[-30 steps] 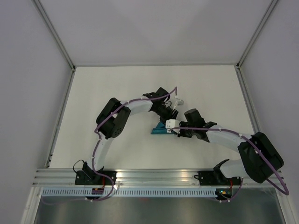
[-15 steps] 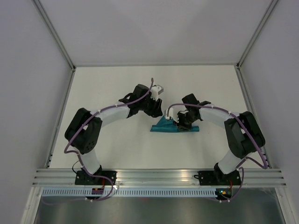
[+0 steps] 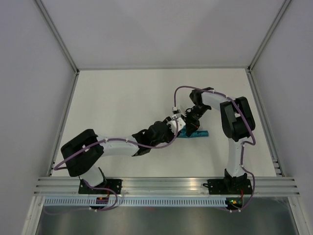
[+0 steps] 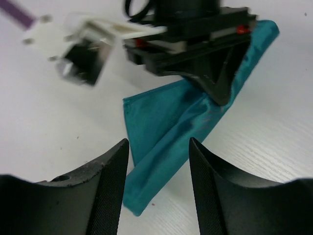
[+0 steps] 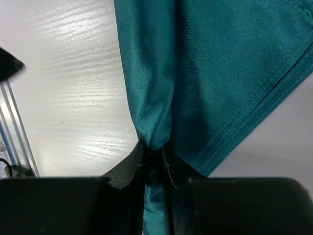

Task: Fold the napkin, place the utensils inside, and roll it up
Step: Roll the napkin with the utensil

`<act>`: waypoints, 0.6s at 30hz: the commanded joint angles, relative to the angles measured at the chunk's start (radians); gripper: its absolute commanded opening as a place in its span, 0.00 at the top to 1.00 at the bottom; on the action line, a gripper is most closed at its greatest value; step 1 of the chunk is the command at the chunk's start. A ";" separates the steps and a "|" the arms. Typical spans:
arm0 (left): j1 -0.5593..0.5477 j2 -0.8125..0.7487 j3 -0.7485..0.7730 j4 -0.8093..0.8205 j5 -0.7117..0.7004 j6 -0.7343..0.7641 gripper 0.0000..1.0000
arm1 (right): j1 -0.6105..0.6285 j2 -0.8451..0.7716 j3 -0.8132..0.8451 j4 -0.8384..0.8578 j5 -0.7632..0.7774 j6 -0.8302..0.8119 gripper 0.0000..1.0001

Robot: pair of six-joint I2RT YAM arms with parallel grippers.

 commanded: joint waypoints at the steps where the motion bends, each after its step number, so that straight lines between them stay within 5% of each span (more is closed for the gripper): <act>1: -0.093 0.093 0.025 0.132 -0.147 0.234 0.42 | 0.002 0.132 0.012 0.001 0.093 -0.055 0.80; 5: -0.158 0.204 0.071 0.144 -0.164 0.360 0.41 | -0.003 0.169 0.056 -0.025 0.090 -0.038 0.80; 18: -0.171 0.393 0.169 0.158 -0.162 0.446 0.39 | -0.006 0.211 0.115 -0.042 0.091 -0.003 0.79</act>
